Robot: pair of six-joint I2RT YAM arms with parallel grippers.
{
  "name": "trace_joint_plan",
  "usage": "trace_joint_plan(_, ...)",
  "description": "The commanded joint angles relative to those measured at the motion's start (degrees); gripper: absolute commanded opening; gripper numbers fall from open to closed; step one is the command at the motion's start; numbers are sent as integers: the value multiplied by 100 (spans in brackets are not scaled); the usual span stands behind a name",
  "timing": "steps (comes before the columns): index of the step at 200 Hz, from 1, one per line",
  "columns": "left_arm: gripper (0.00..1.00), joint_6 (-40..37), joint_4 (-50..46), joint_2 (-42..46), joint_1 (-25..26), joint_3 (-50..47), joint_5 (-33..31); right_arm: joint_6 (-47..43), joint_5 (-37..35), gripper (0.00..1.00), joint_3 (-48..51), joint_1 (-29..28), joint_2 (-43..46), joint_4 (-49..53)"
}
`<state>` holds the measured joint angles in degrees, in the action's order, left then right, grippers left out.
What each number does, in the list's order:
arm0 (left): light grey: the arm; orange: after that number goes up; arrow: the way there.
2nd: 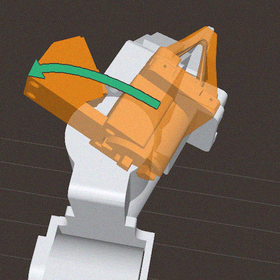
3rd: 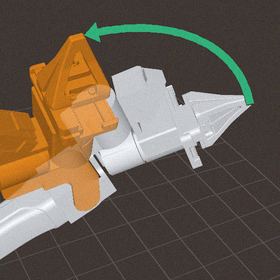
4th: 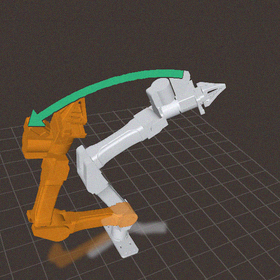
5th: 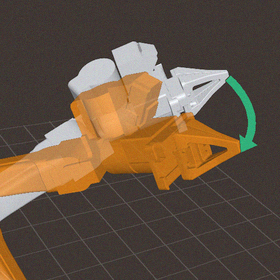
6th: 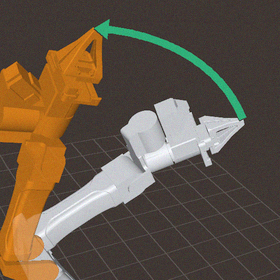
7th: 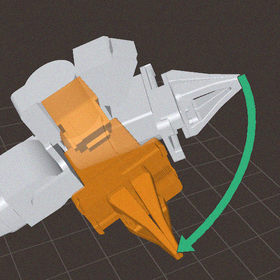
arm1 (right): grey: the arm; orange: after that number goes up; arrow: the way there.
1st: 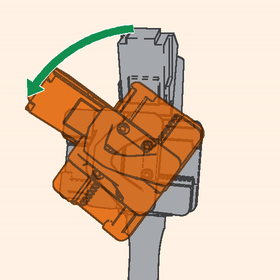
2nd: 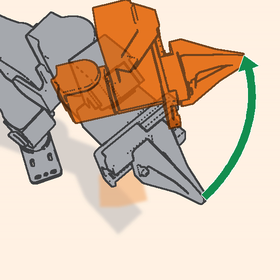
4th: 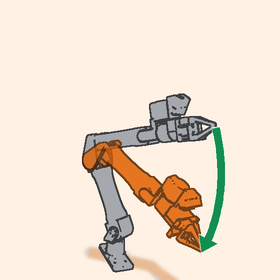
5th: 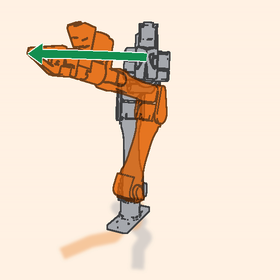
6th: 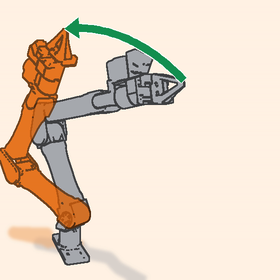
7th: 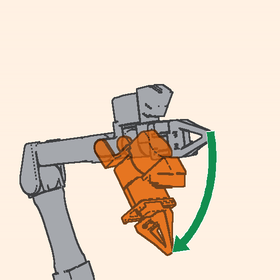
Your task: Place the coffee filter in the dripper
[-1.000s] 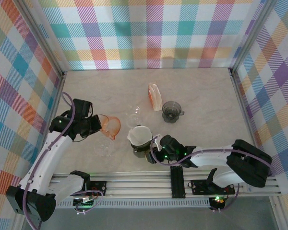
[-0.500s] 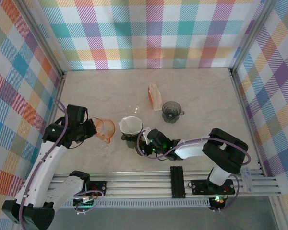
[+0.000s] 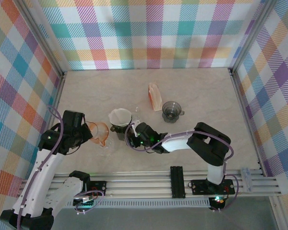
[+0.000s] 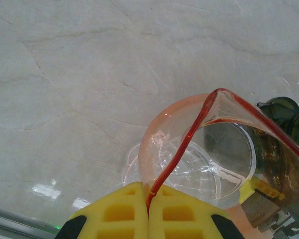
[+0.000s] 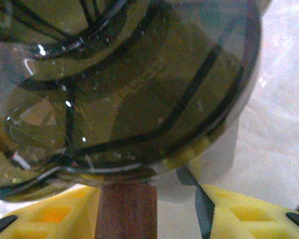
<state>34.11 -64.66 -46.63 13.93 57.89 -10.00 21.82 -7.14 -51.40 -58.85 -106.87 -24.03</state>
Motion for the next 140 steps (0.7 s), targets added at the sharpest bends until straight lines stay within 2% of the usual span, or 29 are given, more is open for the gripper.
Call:
trace_joint_plan(1,0,227,-52,144,-101,10,-380,103,-237,53,-372,9,-213,12)
trace_joint_plan(33,0,293,-18,248,-101,-2,-492,225,-306,52,-860,74,-567,144)
trace_joint_plan(140,0,257,168,266,-101,-155,-180,252,-212,52,-2666,347,-1788,805)
